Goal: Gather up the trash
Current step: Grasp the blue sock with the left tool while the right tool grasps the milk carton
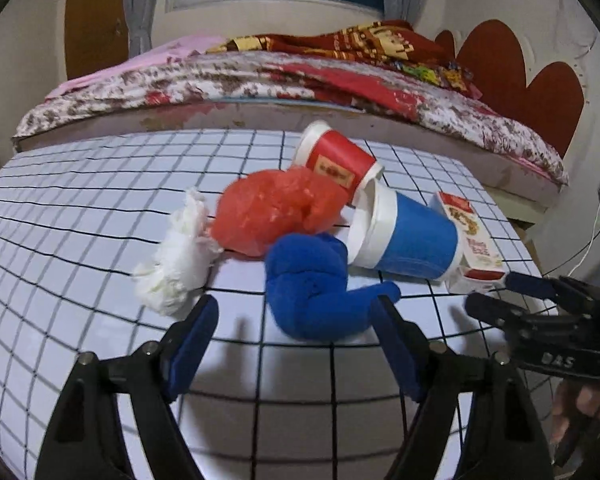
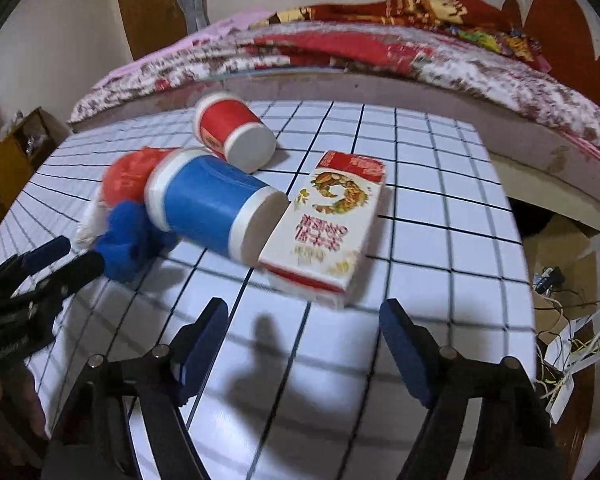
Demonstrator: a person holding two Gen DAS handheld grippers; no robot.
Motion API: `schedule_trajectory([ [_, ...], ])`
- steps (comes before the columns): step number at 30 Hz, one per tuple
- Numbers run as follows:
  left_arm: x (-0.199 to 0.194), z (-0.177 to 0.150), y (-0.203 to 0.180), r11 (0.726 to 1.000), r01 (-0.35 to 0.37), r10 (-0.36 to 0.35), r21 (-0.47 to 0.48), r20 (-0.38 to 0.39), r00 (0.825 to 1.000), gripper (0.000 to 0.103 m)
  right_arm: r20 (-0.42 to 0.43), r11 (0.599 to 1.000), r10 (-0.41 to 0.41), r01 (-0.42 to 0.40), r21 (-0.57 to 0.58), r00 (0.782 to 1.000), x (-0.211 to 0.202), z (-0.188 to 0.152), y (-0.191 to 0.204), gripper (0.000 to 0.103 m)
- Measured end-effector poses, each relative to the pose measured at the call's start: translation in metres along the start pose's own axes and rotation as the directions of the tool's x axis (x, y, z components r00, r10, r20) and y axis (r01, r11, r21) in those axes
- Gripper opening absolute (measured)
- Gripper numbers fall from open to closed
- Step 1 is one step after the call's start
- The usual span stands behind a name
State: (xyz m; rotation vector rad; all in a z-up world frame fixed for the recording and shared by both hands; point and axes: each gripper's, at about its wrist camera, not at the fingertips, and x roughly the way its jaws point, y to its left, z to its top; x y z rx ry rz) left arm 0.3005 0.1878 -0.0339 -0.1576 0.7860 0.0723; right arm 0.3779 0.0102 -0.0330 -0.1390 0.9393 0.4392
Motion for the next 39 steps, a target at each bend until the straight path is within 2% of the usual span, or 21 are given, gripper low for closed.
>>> schedule_trajectory([
  [2, 0.008, 0.003, -0.003, 1.0, 0.022, -0.022, -0.006, -0.015, 1.0, 0.079, 0.0, 1.0, 0.003, -0.003, 0.005, 1.0, 0.007, 0.006, -0.002, 0.076],
  [4, 0.017, 0.003, -0.004, 0.999, 0.035, -0.036, -0.008, -0.041, 0.999, 0.079, -0.002, 1.0, -0.013, 0.013, 0.008, 1.0, 0.009, 0.007, -0.007, 0.068],
  [6, 0.025, 0.001, -0.003, 0.999, 0.042, -0.042, -0.003, -0.073, 0.996, 0.069, -0.006, 0.999, -0.038, 0.038, 0.022, 0.999, 0.008, 0.003, -0.017, 0.064],
  [8, 0.025, -0.002, 0.0, 0.999, 0.039, -0.039, 0.0, -0.084, 0.996, 0.067, -0.007, 0.998, -0.052, 0.052, 0.039, 0.999, 0.006, 0.0, -0.027, 0.063],
  [14, 0.022, 0.0, -0.004, 0.999, 0.039, -0.039, -0.003, -0.047, 0.998, 0.067, 0.028, 0.998, 0.02, -0.022, 0.059, 0.999, 0.002, 0.01, -0.028, 0.063],
  [19, 0.035, 0.01, -0.002, 0.999, 0.032, -0.033, -0.019, -0.056, 0.998, 0.065, -0.019, 0.998, -0.014, 0.015, 0.054, 1.0, 0.026, 0.024, -0.027, 0.063],
  [23, 0.04, 0.012, 0.001, 0.999, 0.043, -0.045, -0.03, -0.061, 0.997, 0.058, -0.011, 0.999, -0.02, 0.021, 0.049, 1.0, 0.032, 0.031, -0.03, 0.063],
  [25, 0.04, 0.013, 0.0, 0.999, 0.043, -0.044, -0.025, -0.054, 0.998, 0.054, -0.004, 0.998, -0.038, 0.038, 0.042, 0.999, 0.032, 0.031, -0.031, 0.059],
  [30, 0.033, 0.008, -0.006, 0.999, 0.044, -0.044, 0.006, -0.039, 0.998, 0.048, 0.01, 0.999, -0.043, 0.042, 0.021, 0.999, 0.023, 0.022, -0.029, 0.055],
  [39, 0.007, -0.005, -0.015, 0.999, 0.021, -0.021, 0.044, -0.012, 1.0, 0.047, 0.071, 0.997, -0.067, 0.07, -0.027, 0.995, -0.021, 0.007, -0.02, 0.053],
])
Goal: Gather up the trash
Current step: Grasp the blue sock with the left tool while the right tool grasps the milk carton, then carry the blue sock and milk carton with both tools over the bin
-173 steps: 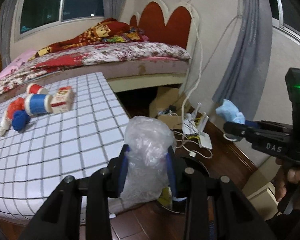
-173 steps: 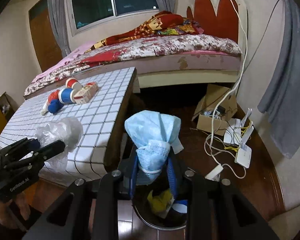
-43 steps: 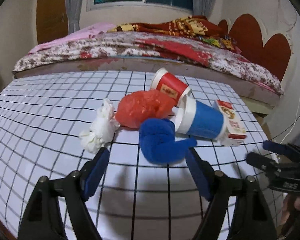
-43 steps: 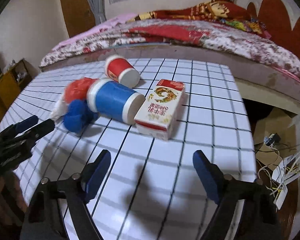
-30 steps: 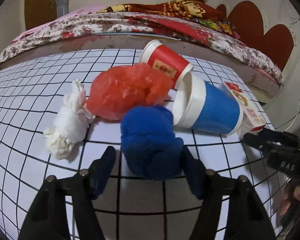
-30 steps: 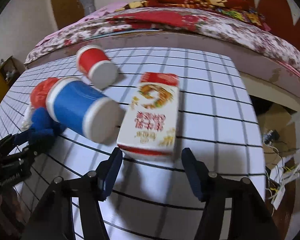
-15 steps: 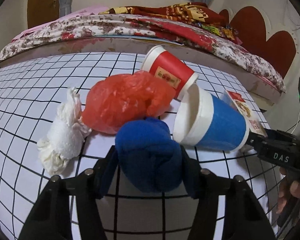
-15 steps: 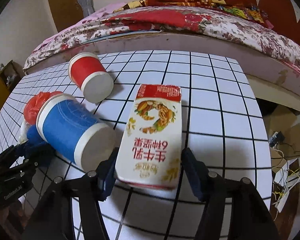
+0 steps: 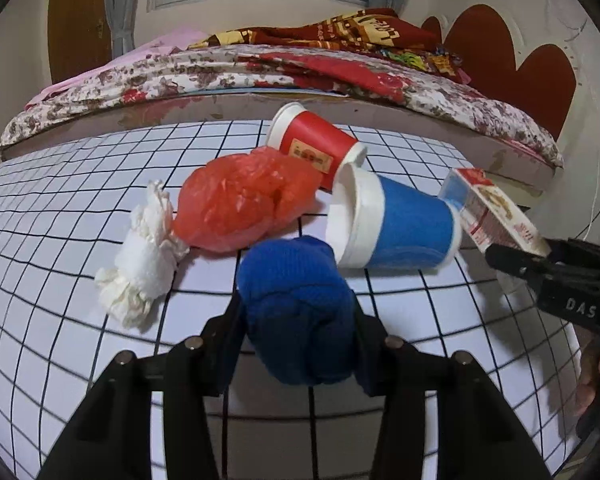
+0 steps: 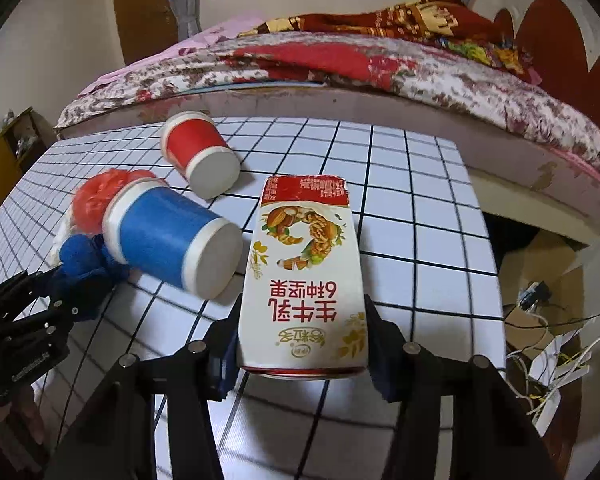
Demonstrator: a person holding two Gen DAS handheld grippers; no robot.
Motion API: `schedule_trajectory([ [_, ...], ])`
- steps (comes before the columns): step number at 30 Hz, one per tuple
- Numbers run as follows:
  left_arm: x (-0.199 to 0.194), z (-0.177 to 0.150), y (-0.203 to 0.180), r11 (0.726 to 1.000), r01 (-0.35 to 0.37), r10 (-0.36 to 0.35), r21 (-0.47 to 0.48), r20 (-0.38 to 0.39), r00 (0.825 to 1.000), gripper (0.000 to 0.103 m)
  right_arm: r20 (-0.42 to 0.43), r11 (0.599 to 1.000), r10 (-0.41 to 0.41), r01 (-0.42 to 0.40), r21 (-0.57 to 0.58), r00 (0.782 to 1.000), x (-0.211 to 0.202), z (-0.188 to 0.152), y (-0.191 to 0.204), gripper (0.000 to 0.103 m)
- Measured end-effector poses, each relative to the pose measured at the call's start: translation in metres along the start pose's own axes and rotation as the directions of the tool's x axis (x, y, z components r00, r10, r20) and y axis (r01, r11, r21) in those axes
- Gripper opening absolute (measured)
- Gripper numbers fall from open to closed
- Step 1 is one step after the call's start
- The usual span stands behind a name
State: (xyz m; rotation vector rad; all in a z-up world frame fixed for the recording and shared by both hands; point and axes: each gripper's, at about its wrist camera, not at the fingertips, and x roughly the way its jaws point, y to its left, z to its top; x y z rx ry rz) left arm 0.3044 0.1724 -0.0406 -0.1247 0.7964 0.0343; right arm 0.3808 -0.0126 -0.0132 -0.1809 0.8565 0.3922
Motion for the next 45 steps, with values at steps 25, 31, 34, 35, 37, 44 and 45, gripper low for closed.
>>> schedule_trajectory([
  [25, -0.117, -0.065, -0.041, 0.998, 0.056, -0.06, 0.041, 0.107, 0.992, 0.047, 0.16, 1.0, -0.002, 0.004, -0.015, 0.987, -0.188, -0.11, -0.021, 0.053],
  [31, -0.138, -0.085, -0.065, 0.994, 0.084, -0.094, 0.075, 0.128, 0.987, 0.047, 0.187, 1.0, -0.007, 0.005, 0.015, 0.982, -0.225, -0.142, -0.043, 0.053],
  [34, -0.143, -0.092, -0.078, 0.991, 0.1, -0.111, 0.086, 0.125, 0.986, 0.047, 0.2, 0.999, -0.02, 0.011, 0.05, 0.98, -0.237, -0.159, -0.06, 0.053],
  [35, -0.144, -0.094, -0.084, 0.99, 0.109, -0.12, 0.093, 0.121, 0.985, 0.047, 0.202, 0.998, -0.026, 0.014, 0.062, 0.979, -0.239, -0.163, -0.064, 0.053],
  [37, -0.147, -0.099, -0.095, 0.987, 0.115, -0.128, 0.111, 0.119, 0.985, 0.047, 0.199, 0.995, -0.035, 0.017, 0.093, 0.979, -0.243, -0.175, -0.075, 0.053],
  [44, -0.152, -0.114, -0.139, 0.974, 0.159, -0.177, 0.161, 0.1, 0.979, 0.047, 0.181, 0.993, -0.087, 0.071, 0.091, 0.98, -0.258, -0.206, -0.095, 0.053],
  [45, -0.153, -0.115, -0.144, 0.972, 0.165, -0.183, 0.167, 0.098, 0.978, 0.047, 0.181, 0.993, -0.093, 0.078, 0.091, 0.979, -0.26, -0.209, -0.096, 0.053],
])
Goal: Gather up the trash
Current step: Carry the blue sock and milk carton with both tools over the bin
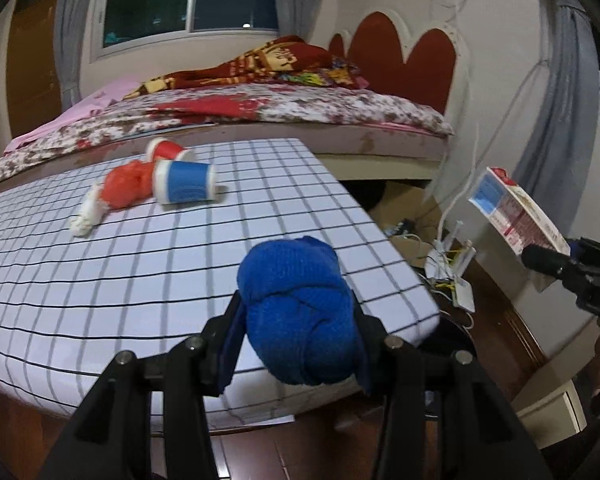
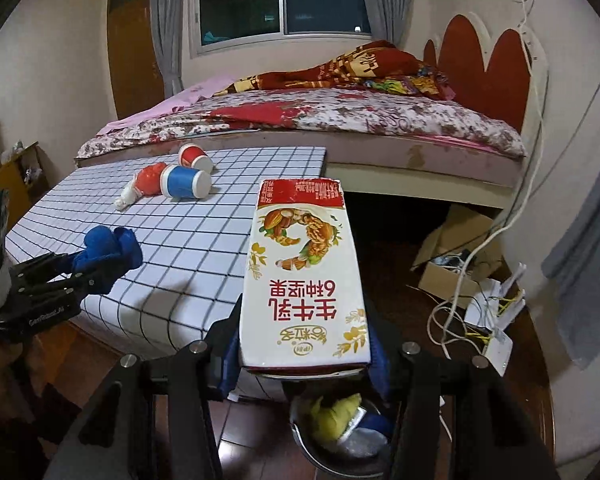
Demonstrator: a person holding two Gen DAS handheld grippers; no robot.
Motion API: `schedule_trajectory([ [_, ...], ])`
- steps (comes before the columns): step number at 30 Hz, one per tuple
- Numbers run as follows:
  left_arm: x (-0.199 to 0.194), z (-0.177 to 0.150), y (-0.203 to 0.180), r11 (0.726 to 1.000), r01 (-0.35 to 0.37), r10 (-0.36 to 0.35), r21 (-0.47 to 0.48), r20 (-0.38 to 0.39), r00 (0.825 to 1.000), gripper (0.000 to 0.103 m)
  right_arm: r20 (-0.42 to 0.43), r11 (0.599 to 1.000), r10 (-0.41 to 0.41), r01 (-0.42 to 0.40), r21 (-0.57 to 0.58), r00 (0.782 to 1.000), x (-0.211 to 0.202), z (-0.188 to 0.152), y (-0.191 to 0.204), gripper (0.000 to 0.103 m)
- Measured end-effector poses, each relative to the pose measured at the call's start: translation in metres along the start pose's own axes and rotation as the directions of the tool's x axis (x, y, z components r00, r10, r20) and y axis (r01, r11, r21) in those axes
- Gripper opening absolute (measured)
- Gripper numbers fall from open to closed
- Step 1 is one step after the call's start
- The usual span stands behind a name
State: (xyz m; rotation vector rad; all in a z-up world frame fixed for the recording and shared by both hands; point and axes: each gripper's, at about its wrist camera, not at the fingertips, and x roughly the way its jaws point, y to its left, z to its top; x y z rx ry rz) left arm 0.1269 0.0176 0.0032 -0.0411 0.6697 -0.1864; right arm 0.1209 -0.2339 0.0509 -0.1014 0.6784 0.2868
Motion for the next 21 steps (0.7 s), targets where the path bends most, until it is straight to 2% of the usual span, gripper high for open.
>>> schedule_trajectory([
  [12, 0.004, -0.008, -0.063, 0.994, 0.087, -0.085, 0.073, -0.024, 0.996, 0.047, -0.021, 0.996, -0.069, 0.07, 0.054, 0.997, -0.02, -0.035, -0.05, 0.053],
  [21, 0.015, -0.017, -0.106, 0.982, 0.157, -0.151, 0.107, -0.067, 0.986, 0.047, -0.052, 0.989, -0.085, 0.091, 0.114, 0.995, -0.025, -0.059, -0.082, 0.053],
])
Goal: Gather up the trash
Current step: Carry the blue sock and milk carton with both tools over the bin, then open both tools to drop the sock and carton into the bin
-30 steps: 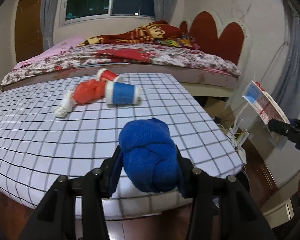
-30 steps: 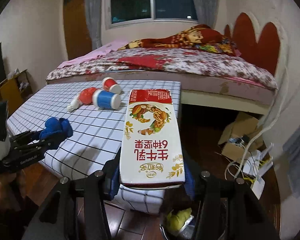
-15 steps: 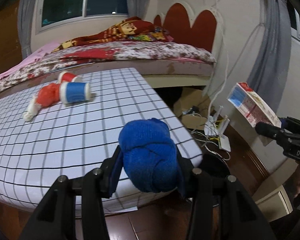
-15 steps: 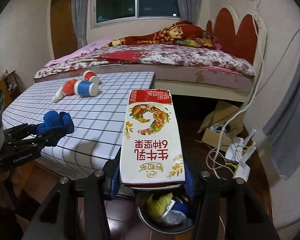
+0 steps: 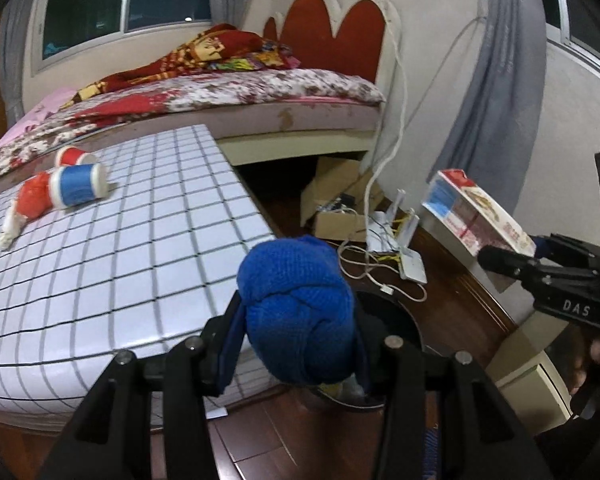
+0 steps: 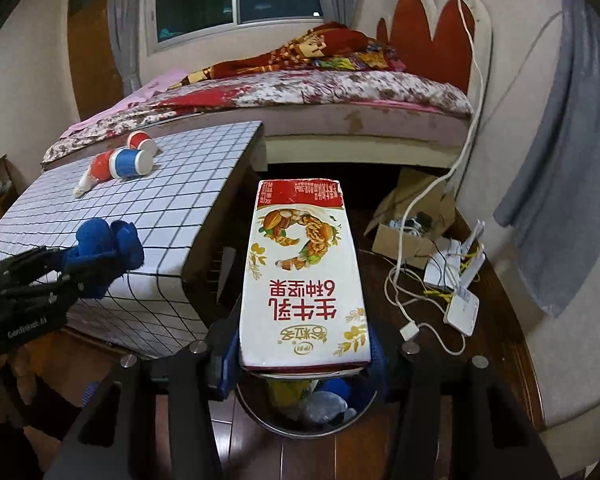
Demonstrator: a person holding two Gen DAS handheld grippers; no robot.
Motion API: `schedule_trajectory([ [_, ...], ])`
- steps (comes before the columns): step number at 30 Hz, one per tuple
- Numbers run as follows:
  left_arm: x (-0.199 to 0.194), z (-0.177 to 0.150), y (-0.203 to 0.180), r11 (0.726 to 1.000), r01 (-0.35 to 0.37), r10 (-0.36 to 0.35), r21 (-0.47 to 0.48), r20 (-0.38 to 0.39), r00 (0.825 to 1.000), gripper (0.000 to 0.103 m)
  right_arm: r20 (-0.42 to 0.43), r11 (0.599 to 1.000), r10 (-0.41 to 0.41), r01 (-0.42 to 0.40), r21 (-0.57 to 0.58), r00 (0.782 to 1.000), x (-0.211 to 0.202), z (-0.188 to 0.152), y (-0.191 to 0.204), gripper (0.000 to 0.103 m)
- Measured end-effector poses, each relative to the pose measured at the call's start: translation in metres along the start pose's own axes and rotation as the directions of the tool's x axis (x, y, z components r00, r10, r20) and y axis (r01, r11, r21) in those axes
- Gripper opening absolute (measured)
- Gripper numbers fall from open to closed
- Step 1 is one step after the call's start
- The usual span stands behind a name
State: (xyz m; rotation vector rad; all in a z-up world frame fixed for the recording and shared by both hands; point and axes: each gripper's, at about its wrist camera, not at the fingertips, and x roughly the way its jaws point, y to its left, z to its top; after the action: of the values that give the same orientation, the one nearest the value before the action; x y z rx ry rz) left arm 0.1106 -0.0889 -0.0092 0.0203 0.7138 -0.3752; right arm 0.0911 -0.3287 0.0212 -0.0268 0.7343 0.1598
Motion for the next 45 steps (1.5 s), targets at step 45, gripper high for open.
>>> schedule_trajectory([
  [45, 0.131, -0.056, -0.054, 0.985, 0.16, -0.172, -0.068, -0.272, 0.947, 0.07, -0.352, 0.998, -0.025, 0.006, -0.055, 0.936, 0.136, -0.074, -0.04, 0.079],
])
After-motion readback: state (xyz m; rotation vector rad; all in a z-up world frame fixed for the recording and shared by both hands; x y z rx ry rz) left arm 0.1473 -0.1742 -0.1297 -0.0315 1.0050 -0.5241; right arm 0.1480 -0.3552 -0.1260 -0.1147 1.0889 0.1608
